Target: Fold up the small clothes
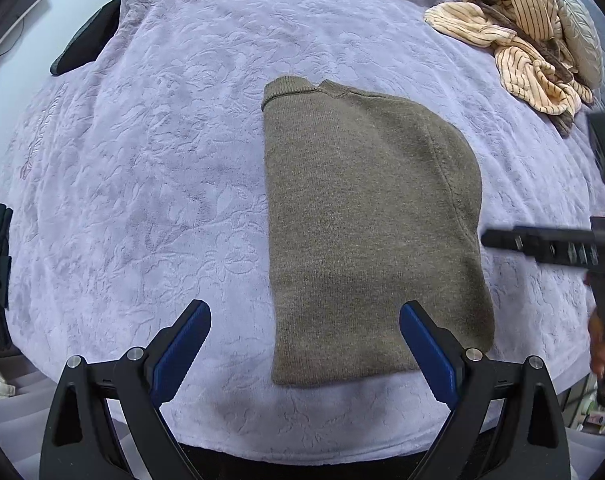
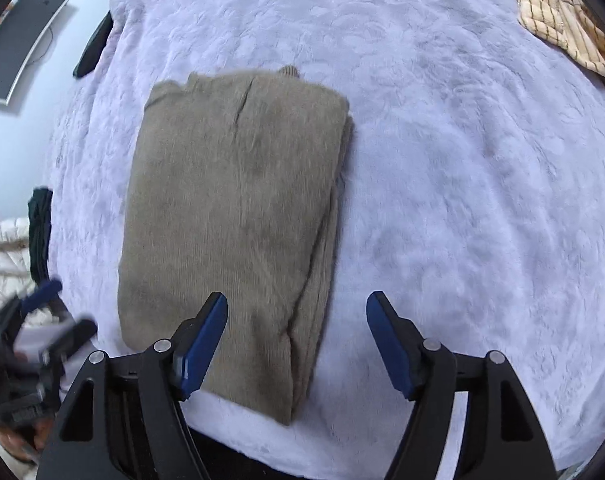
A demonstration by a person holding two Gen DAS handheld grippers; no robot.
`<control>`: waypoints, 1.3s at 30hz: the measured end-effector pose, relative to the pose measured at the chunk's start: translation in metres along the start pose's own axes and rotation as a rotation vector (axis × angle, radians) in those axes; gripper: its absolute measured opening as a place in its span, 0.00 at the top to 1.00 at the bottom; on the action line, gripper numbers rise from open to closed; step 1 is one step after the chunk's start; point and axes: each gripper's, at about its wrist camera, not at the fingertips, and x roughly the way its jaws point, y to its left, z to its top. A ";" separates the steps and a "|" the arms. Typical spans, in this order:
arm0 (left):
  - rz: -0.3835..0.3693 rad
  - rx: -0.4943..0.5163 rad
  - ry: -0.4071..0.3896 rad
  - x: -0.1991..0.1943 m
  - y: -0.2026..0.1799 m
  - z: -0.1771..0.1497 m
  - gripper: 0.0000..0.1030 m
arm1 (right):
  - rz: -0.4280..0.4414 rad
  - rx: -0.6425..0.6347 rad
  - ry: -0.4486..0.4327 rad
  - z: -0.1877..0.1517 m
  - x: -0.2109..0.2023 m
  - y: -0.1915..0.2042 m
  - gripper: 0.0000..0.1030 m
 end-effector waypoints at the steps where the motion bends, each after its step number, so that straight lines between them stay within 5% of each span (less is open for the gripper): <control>1: 0.002 -0.004 -0.003 -0.002 0.000 -0.001 0.07 | 0.021 0.020 -0.011 0.008 0.003 -0.002 0.27; 6: -0.033 -0.050 0.003 -0.007 0.006 -0.006 0.00 | 0.133 0.167 -0.021 0.051 0.026 -0.031 0.27; 10: -0.068 -0.051 0.003 -0.012 0.002 -0.008 0.00 | 0.238 0.243 0.015 0.066 0.039 -0.042 0.56; 15: -0.089 -0.069 -0.044 -0.024 -0.001 -0.008 0.00 | 0.207 0.107 -0.029 0.074 0.034 -0.029 0.69; 19: -0.113 -0.092 -0.035 -0.020 0.002 -0.003 0.00 | 0.169 0.122 -0.009 0.085 0.057 -0.033 0.69; 23: -0.087 -0.075 -0.019 -0.012 0.004 0.001 0.00 | 0.145 0.120 -0.015 0.082 0.054 -0.032 0.62; 26: -0.058 -0.052 -0.013 -0.008 0.005 0.001 0.00 | 0.079 0.111 -0.003 0.077 0.043 -0.026 0.40; 39: -0.008 0.047 0.048 -0.001 0.006 -0.005 0.00 | -0.078 0.116 -0.012 -0.014 -0.012 0.005 0.18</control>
